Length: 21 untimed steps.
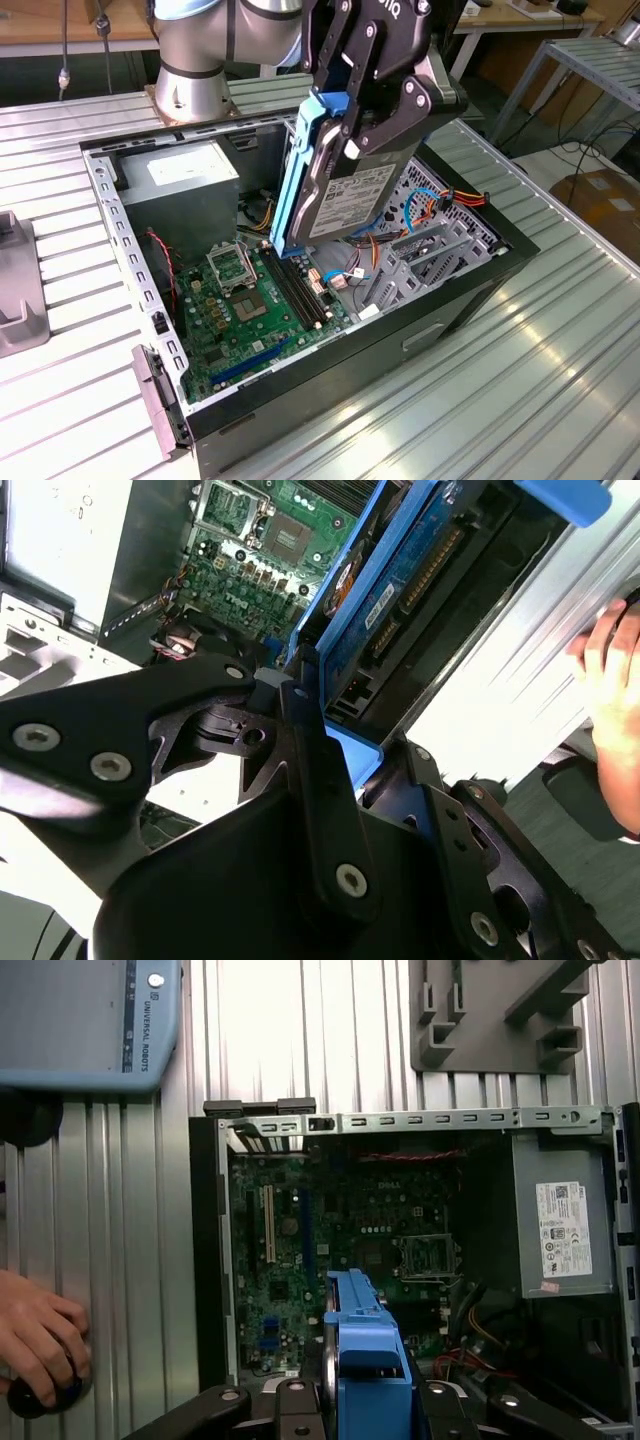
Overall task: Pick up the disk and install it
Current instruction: 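Pick up the disk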
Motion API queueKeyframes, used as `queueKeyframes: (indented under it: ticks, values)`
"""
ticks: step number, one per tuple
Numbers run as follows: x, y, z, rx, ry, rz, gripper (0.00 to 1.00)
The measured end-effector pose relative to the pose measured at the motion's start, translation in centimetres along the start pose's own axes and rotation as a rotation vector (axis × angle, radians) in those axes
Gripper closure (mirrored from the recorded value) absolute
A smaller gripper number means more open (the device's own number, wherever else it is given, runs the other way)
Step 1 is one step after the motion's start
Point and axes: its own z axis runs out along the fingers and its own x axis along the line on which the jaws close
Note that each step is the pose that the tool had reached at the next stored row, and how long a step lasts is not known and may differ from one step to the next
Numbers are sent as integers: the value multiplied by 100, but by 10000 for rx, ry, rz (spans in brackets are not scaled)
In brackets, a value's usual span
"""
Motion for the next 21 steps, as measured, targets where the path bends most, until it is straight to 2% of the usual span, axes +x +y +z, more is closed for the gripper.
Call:
queueKeyframes:
  ticks: [15,21]
  values:
    - [110,-107,4,0,0,-1,63]
    - [131,-151,6,0,-1,-2,63]
